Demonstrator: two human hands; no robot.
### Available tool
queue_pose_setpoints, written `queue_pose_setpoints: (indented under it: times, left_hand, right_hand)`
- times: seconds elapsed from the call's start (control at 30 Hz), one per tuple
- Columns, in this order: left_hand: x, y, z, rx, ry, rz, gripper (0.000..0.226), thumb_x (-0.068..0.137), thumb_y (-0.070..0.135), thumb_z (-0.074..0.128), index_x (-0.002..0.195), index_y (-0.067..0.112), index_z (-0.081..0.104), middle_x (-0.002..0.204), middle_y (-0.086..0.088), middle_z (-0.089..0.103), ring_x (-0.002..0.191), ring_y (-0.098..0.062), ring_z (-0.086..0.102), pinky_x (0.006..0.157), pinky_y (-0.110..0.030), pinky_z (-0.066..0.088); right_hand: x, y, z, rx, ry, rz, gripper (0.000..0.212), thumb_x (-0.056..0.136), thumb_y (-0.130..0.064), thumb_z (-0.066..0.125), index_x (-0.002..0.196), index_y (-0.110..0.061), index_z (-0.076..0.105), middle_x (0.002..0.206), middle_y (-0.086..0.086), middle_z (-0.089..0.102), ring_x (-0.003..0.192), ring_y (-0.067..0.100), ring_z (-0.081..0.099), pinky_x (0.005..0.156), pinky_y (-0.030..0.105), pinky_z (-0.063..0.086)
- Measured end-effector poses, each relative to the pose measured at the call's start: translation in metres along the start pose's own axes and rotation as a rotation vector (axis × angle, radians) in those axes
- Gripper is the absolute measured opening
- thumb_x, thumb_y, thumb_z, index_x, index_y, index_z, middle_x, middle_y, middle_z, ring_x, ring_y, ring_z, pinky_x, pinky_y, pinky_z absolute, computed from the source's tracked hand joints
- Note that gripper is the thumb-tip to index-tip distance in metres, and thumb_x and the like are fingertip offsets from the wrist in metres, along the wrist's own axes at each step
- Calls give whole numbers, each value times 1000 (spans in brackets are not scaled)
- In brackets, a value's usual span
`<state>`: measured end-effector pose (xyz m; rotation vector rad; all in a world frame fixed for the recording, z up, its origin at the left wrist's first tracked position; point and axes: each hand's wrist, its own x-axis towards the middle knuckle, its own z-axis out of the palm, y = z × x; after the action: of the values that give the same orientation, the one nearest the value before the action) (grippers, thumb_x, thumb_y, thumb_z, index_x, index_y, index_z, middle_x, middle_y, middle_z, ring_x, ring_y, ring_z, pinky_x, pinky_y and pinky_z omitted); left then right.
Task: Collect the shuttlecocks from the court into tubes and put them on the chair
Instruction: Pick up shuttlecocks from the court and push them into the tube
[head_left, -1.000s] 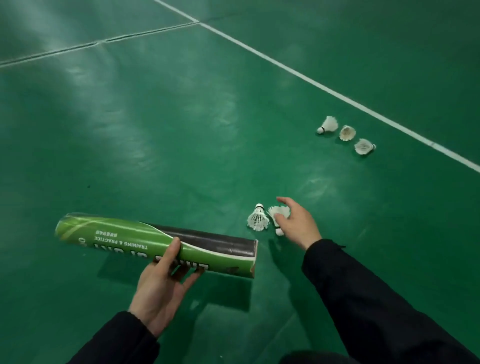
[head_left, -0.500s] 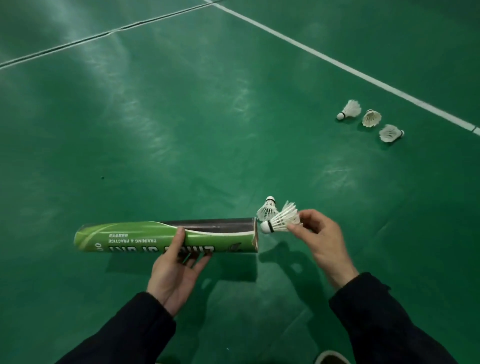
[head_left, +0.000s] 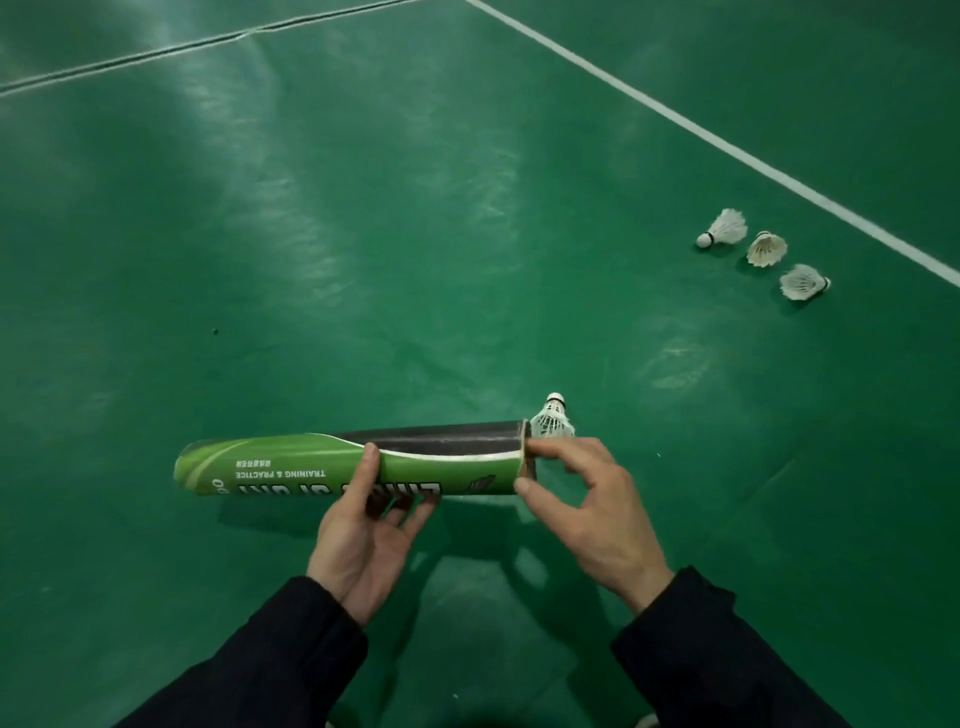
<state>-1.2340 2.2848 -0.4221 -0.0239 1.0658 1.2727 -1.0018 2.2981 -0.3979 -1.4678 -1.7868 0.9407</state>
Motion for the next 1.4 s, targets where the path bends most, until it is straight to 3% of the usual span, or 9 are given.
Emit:
queue_pose_setpoints:
  times: [0.13,0.27,0.33,0.5,0.6,0.67,0.87,1.03,1.4]
  left_hand:
    - [1,3,-2,-32,2,-7,40,92,37,67,120,9,68,119,-13,75,109,-26,73,79,-40,64]
    - [-2,-14,2,89,-42,-21,42,90,35,67,122,10,67,117,-11,76,108,-23,73,82,-39,63]
    - [2,-17,2,98,-19,-16,43,88,35,69,122,10,67,118,-12,76,109,-24,73,82,-40,63]
    - [18,-1,-10,56,112,4,56,88,36,73,130,3,60,134,-18,66,125,-33,62,87,-49,63]
    - [15,-3,-11,81,139,-17,67,87,37,75,141,4,53,144,-19,56,131,-35,56,91,-49,61]
    - [9,-5,-7,130,125,-37,57,88,36,73,133,4,58,136,-19,62,126,-33,60,86,-46,63]
    - [8,-4,12,192,137,61,48,89,32,71,127,4,63,123,-17,73,117,-28,68,76,-40,65]
    - [4,-46,53,279,73,5,41,90,35,69,118,6,66,114,-15,76,115,-27,69,76,-39,65]
    - [-19,-70,197,476,-126,10,35,80,35,76,104,10,69,91,-6,73,93,-22,74,74,-39,63]
  right_hand:
    - [-3,1,9,168,-143,144,28,93,-27,69,120,-36,69,75,-28,64,57,6,48,59,24,43]
    - [5,7,21,322,-412,193,40,89,-22,68,127,-34,66,114,-18,74,100,9,70,95,35,56]
    - [10,12,13,445,-553,243,38,92,-19,68,128,-30,62,92,-20,75,66,4,67,62,23,56]
    - [49,47,4,376,65,372,35,98,-35,62,129,-19,63,134,7,65,77,1,65,65,26,54]
    - [73,89,17,-321,-127,283,55,100,-35,59,151,-39,40,163,-3,30,137,13,44,115,46,40]
    - [80,109,24,-404,-109,256,37,102,-35,55,139,-35,53,155,-2,41,125,16,54,108,44,48]
    - [40,79,-14,492,244,418,15,99,-19,61,110,-26,70,112,-5,73,100,7,69,87,27,56]
    - [-10,68,-47,535,98,417,22,98,-6,61,92,-24,73,88,-6,76,82,4,69,76,21,55]
    - [-31,60,-119,706,603,312,15,97,-7,61,89,-20,58,80,-7,52,62,-2,49,56,13,44]
